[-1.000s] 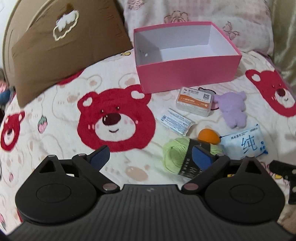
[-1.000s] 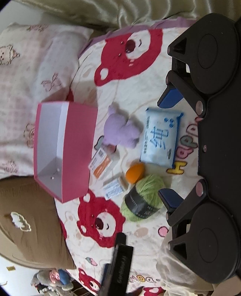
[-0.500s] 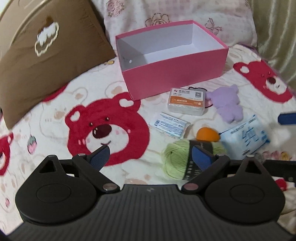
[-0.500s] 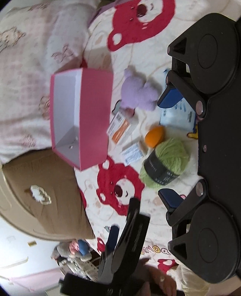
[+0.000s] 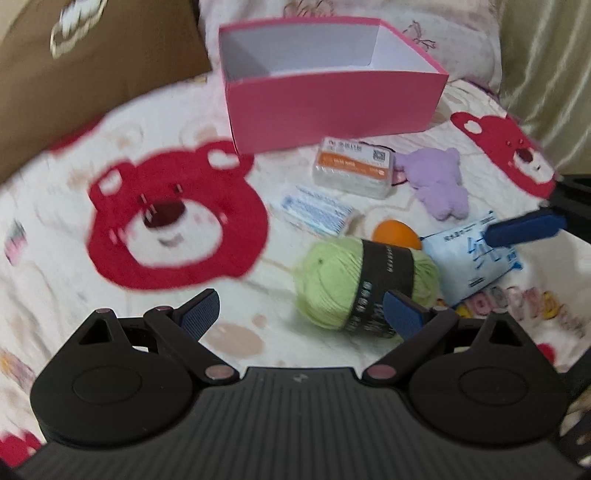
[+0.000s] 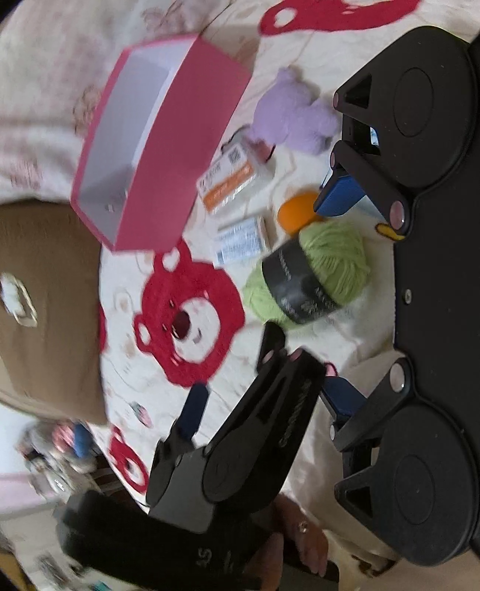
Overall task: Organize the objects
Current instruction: 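Move the left tool to the green yarn ball and close on it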
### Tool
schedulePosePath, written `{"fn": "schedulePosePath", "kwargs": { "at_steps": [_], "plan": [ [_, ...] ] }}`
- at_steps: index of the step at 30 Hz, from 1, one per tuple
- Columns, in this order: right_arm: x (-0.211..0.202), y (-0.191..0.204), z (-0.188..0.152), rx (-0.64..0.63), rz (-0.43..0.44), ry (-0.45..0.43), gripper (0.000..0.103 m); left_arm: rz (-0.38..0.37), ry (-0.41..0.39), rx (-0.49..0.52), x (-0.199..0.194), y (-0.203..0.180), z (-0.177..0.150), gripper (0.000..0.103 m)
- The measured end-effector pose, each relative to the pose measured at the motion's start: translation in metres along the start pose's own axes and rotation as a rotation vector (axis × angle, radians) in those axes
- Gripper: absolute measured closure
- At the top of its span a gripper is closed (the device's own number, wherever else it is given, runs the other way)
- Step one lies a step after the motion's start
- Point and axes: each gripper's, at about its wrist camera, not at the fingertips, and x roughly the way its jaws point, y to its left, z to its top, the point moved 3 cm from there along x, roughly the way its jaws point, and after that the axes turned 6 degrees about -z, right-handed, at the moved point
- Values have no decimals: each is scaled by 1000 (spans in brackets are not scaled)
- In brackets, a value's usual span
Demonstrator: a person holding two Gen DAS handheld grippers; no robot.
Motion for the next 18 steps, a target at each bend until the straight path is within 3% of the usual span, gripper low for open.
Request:
{"fn": "schedulePosePath", "kwargs": {
  "at_steps": [6,9,13,18],
  "plan": [
    [20,4,6,-195,32,-2,8,-118,-30,-116,4,12,-4,7],
    [31,8,5,-226,65,5,8,-109,-51,-103,6,13,-3,7],
    [43,10,-2,-268,45,-36,8,-108,-11,-99,17,12,-6,7],
    [58,5,-18,-298,43,-4,10,-85,-6,-132,30,11,-13,7]
  ]
}}
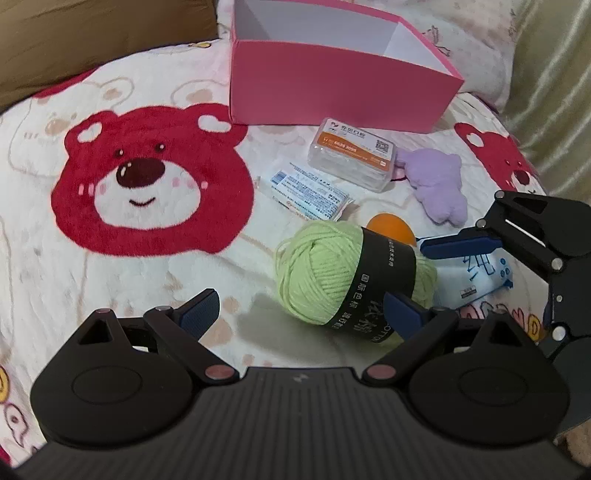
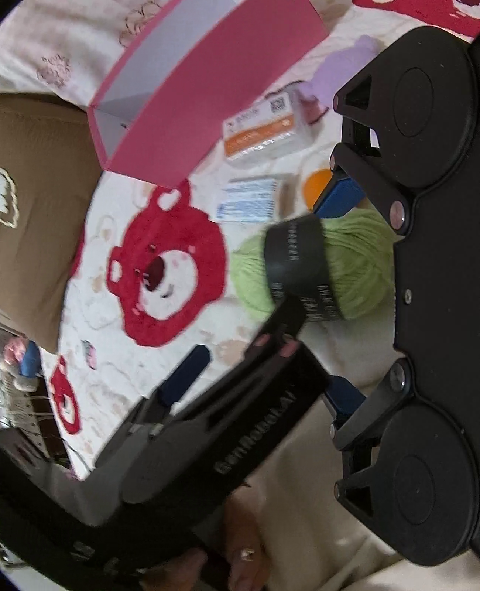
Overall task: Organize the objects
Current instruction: 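Move the left tool to the green yarn ball and close on it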
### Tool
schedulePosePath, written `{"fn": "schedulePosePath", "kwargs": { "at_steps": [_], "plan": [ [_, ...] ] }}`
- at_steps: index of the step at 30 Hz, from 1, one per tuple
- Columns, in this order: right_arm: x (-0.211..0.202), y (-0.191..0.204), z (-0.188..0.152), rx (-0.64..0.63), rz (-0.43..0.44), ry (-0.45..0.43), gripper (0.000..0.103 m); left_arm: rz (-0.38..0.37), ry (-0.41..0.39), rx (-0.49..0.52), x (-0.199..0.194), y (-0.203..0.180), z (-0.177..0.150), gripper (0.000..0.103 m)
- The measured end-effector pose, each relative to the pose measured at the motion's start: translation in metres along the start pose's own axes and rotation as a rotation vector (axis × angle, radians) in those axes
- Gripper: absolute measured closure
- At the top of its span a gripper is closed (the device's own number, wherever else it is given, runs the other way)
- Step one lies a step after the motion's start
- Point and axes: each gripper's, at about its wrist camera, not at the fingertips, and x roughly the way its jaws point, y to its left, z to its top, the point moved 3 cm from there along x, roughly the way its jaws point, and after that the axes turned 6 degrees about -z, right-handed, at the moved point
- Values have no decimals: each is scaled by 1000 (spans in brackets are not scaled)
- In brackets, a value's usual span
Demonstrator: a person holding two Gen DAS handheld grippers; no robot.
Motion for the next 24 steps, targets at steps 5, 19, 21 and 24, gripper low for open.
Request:
{"fn": "schedulePosePath", "kwargs": {
  "at_steps": [5,19,21,24],
  "plan": [
    [13,-5,-4,10,8,30,10,-35,-7,-84,9,4,-3,7],
    [41,-29,-12,211,59,92,27,-135,-61,-200,30,6,-3,15],
    [43,-30,-13,229,68,93,28,-155,-58,-215,34,6,-4,22],
    [44,-33,-15,268,82,87,30,-165,-67,-220,35,5,-4,26]
  ]
}}
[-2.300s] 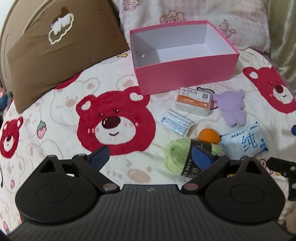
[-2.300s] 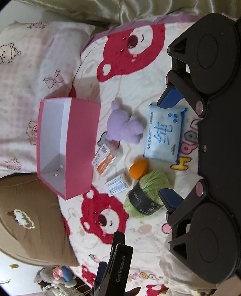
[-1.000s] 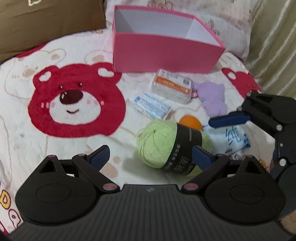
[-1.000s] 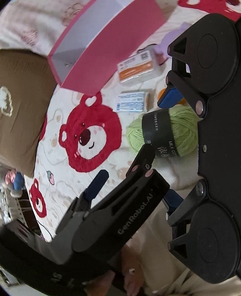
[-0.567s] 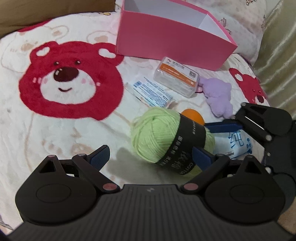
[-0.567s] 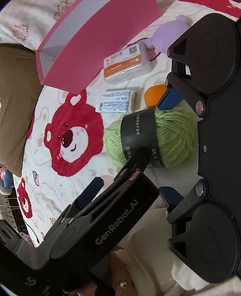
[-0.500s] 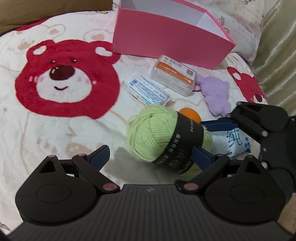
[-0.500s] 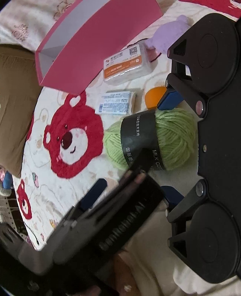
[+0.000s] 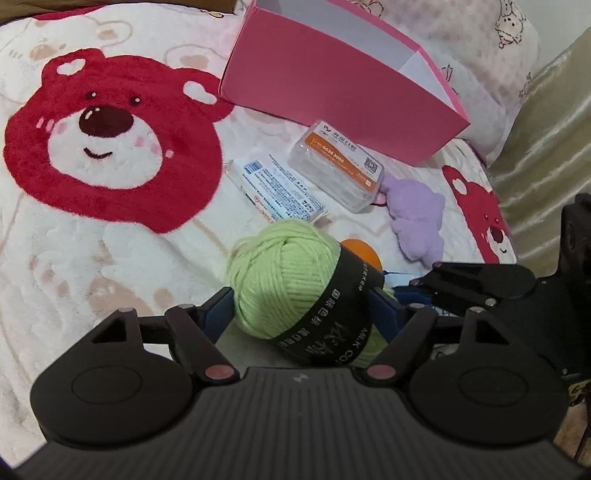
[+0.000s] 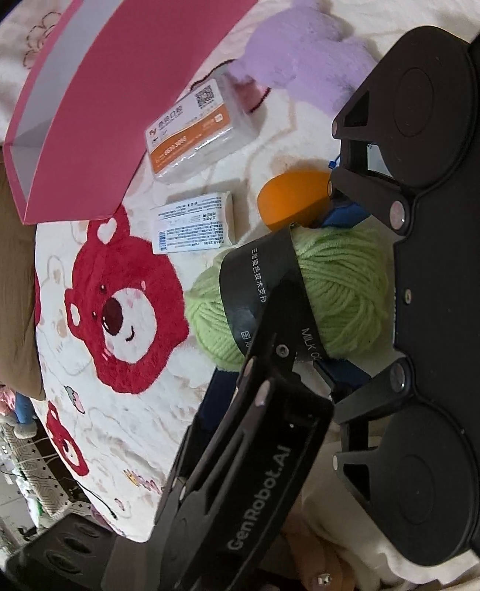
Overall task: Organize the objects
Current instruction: 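Move the left tool to the green yarn ball and close on it, then lift the yarn ball with the left tool and carry it into the pink box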
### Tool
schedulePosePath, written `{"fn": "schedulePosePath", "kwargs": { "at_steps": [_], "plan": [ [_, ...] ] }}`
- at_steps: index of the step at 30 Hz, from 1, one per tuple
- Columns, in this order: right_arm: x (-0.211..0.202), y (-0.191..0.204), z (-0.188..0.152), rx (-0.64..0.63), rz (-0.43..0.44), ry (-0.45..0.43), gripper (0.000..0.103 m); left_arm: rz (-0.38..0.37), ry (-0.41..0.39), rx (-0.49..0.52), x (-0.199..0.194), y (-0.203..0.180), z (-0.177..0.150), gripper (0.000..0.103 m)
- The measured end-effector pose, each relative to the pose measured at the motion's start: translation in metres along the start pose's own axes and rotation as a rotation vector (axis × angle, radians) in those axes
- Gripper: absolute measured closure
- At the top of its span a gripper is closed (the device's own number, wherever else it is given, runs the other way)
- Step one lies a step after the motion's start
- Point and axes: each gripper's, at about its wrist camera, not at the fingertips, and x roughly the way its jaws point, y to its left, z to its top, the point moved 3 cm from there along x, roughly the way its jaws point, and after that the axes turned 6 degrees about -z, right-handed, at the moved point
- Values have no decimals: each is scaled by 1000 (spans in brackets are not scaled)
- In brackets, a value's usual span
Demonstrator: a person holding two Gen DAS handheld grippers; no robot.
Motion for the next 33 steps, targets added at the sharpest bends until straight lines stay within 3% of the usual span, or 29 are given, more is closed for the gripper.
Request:
{"fn": "schedulePosePath", "kwargs": {
  "at_steps": [6,18,33],
  "plan": [
    [1,0,-6,17,25,-31,34,-5,9,46,2,-9,-3,26],
    [-22,16,-4,52,-57,-77,46,30,-8,194,-18,-37,2,31],
    [-86,2,19,187,-110,-262,46,7,-85,393,-60,-98,54,31]
  ]
}}
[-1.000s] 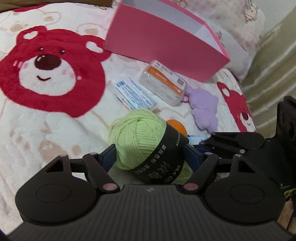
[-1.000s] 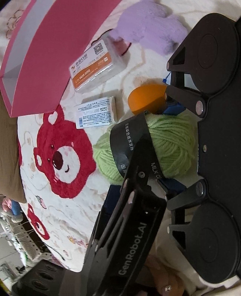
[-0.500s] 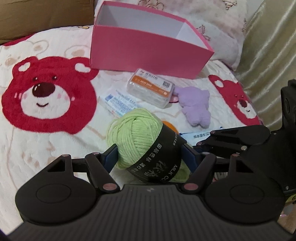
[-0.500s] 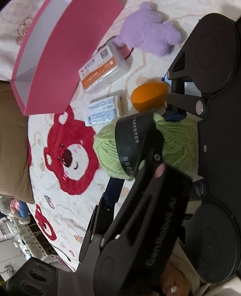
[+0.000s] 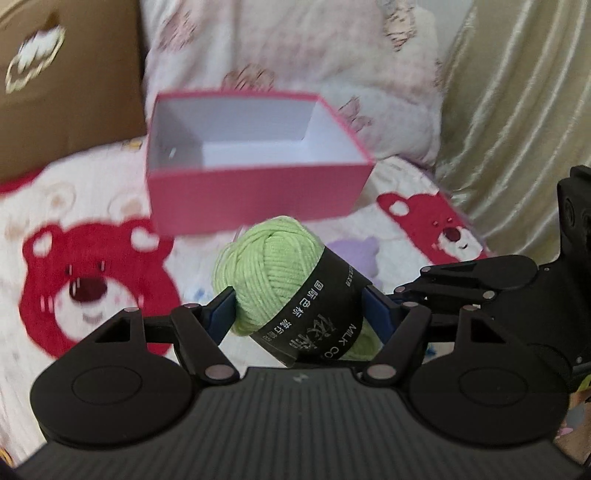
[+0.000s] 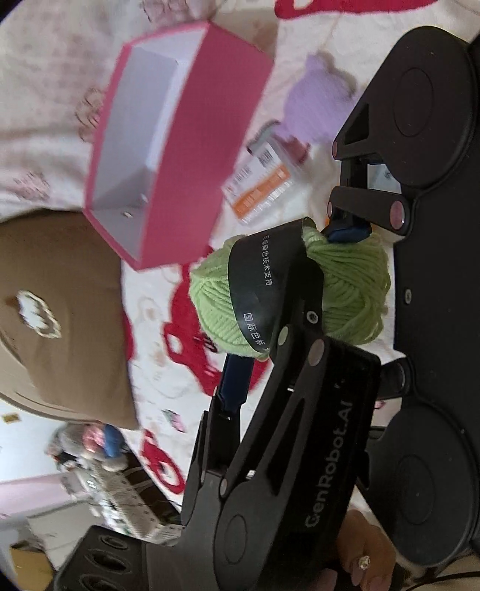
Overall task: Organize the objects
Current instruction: 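Lift the yarn ball with the left tool and carry it into the pink box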
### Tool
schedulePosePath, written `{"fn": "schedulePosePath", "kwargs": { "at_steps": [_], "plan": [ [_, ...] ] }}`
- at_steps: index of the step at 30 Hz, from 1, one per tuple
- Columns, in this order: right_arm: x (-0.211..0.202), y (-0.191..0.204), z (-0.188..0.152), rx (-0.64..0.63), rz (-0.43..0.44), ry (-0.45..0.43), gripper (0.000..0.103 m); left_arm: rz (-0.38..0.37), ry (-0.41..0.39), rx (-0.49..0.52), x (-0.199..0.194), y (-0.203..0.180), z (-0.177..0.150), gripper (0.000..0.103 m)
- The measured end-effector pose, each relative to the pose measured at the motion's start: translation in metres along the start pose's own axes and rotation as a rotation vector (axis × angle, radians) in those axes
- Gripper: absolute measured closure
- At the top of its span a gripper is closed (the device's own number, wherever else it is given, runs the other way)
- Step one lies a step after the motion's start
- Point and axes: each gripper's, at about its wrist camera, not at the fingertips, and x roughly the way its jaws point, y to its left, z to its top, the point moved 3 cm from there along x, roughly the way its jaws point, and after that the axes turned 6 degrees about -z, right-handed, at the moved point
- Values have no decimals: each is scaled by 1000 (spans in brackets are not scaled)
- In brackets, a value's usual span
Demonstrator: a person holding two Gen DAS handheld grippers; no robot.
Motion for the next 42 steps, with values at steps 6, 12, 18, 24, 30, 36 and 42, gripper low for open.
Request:
{"fn": "schedulePosePath", "kwargs": {
  "at_steps": [6,12,18,24,30,36,42],
  "plan": [
    [-39,-19,17,94,-35,-82,46,-17,-36,69,-13,-33,42,31],
    [-67,-29,30,121,-61,-127,46,-24,-7,106,-19,-60,76,31],
    [-71,-33,39,151,-84,-116,46,-37,99,48,-10,-62,104,31],
    [-76,-48,54,202,-21,-154,46,10,122,4,-11,-61,134,31],
    [-76,-56,69,200,-34,-173,46,19,81,20,-5,-61,149,30],
    [-60,-85,88,291,-32,-142,46,-1,34,-24,25,-42,167,31],
    [-27,-110,109,336,-31,-132,46,-9,0,-62,61,-15,185,31]
  ]
}}
